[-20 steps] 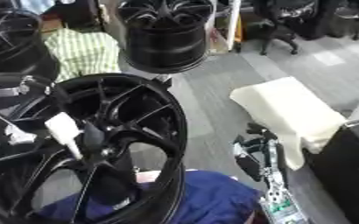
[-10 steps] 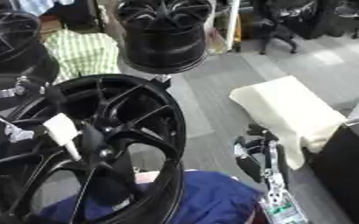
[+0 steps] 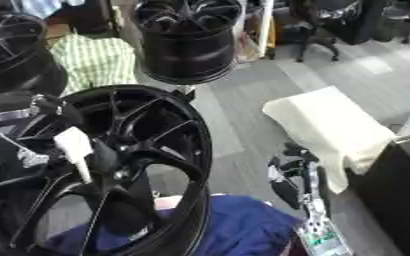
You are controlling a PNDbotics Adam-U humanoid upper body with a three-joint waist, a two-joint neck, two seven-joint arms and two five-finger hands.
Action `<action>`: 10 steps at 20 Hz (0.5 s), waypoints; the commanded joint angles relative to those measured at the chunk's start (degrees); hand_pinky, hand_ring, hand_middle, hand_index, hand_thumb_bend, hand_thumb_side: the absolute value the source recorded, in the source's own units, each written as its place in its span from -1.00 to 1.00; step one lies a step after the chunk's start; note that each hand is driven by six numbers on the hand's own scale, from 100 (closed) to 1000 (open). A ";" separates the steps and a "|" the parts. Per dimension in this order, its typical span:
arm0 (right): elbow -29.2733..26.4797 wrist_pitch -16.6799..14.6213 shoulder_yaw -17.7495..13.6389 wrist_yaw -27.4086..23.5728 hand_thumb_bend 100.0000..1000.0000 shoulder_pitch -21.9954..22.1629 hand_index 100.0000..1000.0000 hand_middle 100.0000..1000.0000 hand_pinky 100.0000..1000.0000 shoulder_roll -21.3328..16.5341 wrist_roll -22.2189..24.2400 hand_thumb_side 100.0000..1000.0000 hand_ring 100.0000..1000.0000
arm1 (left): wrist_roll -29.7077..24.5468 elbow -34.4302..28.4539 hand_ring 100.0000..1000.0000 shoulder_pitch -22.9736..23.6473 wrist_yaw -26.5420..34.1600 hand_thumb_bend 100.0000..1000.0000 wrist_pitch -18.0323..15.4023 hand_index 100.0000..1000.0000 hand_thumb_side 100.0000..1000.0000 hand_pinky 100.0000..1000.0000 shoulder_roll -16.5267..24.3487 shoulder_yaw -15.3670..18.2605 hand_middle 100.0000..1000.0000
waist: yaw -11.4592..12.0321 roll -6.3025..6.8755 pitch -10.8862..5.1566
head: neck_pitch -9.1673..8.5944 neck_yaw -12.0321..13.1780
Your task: Pull the pin out of the wheel hub.
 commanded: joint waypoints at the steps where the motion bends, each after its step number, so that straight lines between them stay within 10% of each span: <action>1: -0.44 -0.04 -0.21 0.31 -0.88 -0.67 0.50 0.23 -0.10 -0.91 -0.23 -1.00 -0.02 | -19.86 -1.80 0.48 -1.64 1.46 -0.69 -20.19 0.71 -0.63 0.54 1.29 -1.14 0.47 | -0.18 0.01 -0.89 | -0.61 0.08; 10: -0.26 -0.13 -0.20 0.36 -0.87 -0.75 0.49 0.23 -0.10 -1.00 -0.25 -1.00 -0.02 | -19.86 -3.39 0.41 -1.17 -0.53 -0.79 -20.19 0.68 -0.75 0.49 2.41 -3.56 0.38 | -0.39 0.30 -0.97 | -0.77 0.02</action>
